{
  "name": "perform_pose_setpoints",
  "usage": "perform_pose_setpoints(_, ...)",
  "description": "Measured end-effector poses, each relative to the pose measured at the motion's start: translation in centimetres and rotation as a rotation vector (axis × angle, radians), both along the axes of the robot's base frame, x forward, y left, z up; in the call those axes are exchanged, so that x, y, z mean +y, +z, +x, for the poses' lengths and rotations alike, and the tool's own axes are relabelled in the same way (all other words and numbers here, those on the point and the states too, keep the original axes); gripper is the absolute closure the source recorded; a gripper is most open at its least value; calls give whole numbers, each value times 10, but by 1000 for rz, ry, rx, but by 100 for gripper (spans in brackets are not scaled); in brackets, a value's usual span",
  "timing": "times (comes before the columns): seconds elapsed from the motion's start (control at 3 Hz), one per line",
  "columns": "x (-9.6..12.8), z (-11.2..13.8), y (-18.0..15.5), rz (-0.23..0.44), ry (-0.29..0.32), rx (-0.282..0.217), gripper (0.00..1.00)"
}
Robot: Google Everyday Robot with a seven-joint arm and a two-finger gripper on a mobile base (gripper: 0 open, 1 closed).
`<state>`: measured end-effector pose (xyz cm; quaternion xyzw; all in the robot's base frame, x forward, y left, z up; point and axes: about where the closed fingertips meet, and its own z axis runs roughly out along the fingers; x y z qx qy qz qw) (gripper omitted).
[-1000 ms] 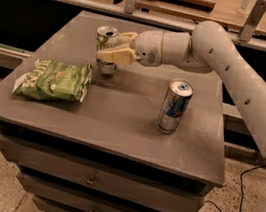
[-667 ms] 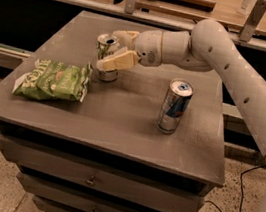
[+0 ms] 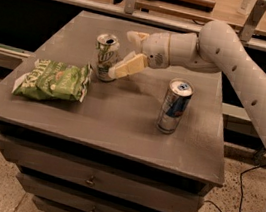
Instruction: Move 7up can near green jalapeno chip bag
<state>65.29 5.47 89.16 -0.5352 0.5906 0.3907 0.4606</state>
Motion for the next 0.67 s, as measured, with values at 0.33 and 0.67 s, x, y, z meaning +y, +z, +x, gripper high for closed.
perform_pose_setpoints(0.33, -32, 10, 0, -55, -64, -20, 0)
perform_pose_setpoints(0.67, -76, 25, 5, -135, -206, -74, 0)
